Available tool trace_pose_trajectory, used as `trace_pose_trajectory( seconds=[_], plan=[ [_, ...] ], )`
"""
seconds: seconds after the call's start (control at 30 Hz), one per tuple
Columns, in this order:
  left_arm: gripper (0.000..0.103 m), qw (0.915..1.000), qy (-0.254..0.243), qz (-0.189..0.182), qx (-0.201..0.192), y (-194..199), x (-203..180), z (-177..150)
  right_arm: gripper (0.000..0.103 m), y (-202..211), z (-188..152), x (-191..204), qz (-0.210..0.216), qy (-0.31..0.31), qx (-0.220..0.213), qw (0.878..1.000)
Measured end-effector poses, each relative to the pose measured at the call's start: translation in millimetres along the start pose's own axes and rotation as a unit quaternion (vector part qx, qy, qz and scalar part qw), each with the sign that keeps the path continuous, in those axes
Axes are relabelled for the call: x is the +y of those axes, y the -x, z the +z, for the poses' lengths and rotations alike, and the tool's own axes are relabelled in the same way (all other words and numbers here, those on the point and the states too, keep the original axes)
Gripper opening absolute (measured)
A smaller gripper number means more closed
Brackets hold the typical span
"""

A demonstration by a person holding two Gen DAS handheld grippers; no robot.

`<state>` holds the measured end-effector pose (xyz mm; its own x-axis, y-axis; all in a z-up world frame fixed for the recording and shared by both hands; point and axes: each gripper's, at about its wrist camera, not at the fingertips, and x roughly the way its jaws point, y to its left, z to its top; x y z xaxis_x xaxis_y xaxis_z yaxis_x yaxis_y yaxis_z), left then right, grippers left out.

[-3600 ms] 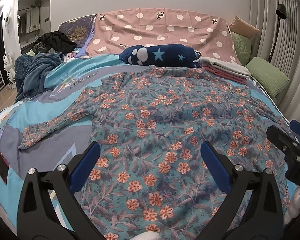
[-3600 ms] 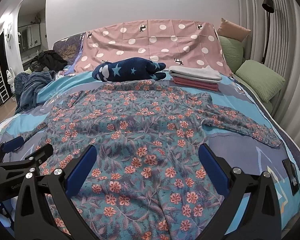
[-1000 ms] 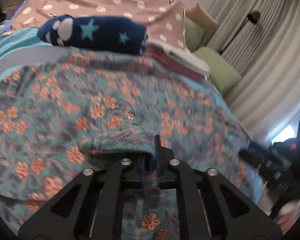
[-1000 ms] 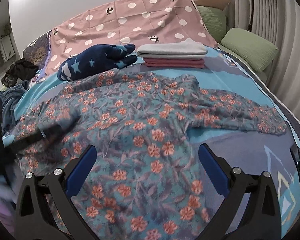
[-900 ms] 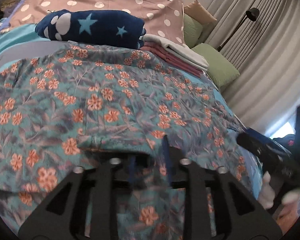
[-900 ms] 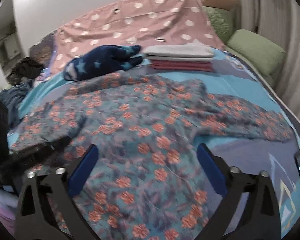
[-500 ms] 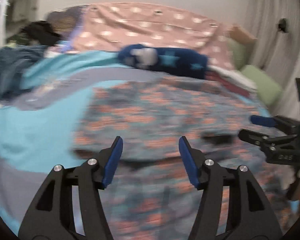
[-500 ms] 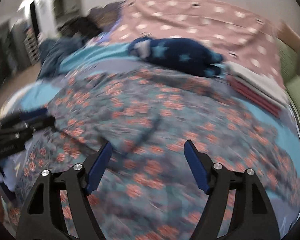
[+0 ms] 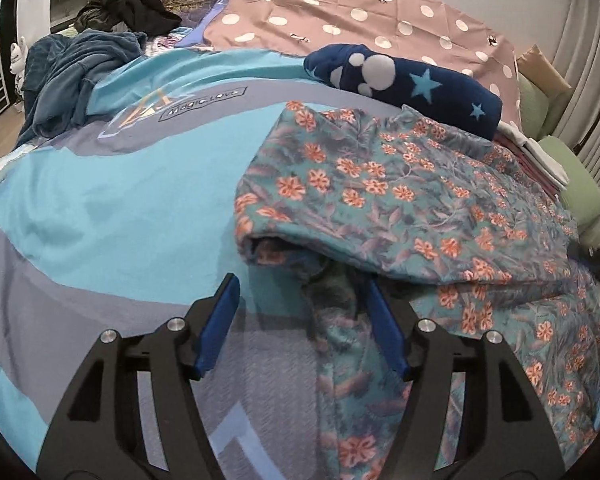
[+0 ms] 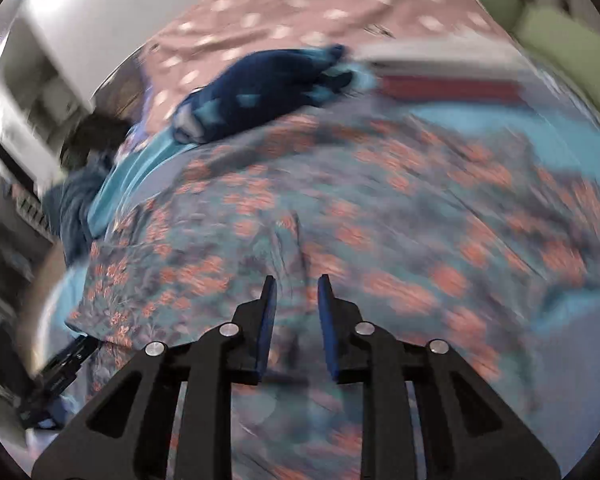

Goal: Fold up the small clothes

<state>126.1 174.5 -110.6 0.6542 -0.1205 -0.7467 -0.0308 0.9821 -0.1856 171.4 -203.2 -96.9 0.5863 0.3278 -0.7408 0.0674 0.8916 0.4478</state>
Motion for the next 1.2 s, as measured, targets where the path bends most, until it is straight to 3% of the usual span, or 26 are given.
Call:
trace_pose_trajectory(
  seconds=[0.1,0.23,0.33,0.43,0.47,0.5,0.53,0.57,0.7,0.8,0.97,1.03,1.07,1.1,1.2],
  plan=[
    [0.066,1.0000,-0.003,0.001,-0.001,-2,-3,2,0.038,5,-8,-26,0.046,-0.050,0.023,0.997],
    [0.067,0.9999,-0.001,0.012,0.005,-2,-2,0,0.047,0,-1,-10,0.082,-0.014,0.028,0.996],
    [0.068,0.9998,0.003,0.017,0.007,-2,-1,-1,0.061,-24,14,7,0.078,0.028,0.050,0.995],
    [0.070,0.9997,0.010,0.020,0.012,-4,2,-2,0.064,-51,19,25,0.056,0.058,0.072,0.994],
    [0.070,0.9996,0.012,0.021,0.013,-5,3,-2,0.055,-54,19,33,0.054,0.071,0.072,0.993],
    [0.070,0.9996,0.012,0.023,0.014,-6,4,-1,0.017,-56,18,41,0.056,0.085,0.078,0.992],
    [0.070,0.9995,0.012,0.025,0.014,-7,4,-1,0.006,-59,18,48,0.079,0.091,0.099,0.988],
    [0.070,0.9994,0.011,0.028,0.015,-8,4,0,0.006,-53,20,51,0.092,0.083,0.095,0.988],
    [0.070,0.9992,0.003,0.038,0.013,-9,1,2,0.005,7,45,54,0.088,0.091,-0.030,0.991],
    [0.071,0.9991,0.000,0.039,0.014,-10,0,2,0.006,44,64,33,0.048,0.090,-0.092,0.991],
    [0.072,0.9990,-0.003,0.042,0.014,-12,0,2,0.009,7,69,-4,0.006,0.081,-0.042,0.996],
    [0.072,0.9990,-0.003,0.043,0.012,-10,-1,1,0.014,-11,63,-19,-0.032,0.069,-0.011,0.997],
    [0.071,0.9991,0.000,0.042,0.011,-10,0,1,0.023,-16,59,-25,-0.052,0.056,-0.002,0.997],
    [0.068,0.9991,0.003,0.040,0.010,-9,2,1,0.032,-15,56,-31,-0.073,0.042,-0.003,0.996],
    [0.055,0.9995,0.013,0.028,0.005,-6,6,2,0.035,2,59,-24,-0.108,0.046,-0.047,0.992]
  ],
)
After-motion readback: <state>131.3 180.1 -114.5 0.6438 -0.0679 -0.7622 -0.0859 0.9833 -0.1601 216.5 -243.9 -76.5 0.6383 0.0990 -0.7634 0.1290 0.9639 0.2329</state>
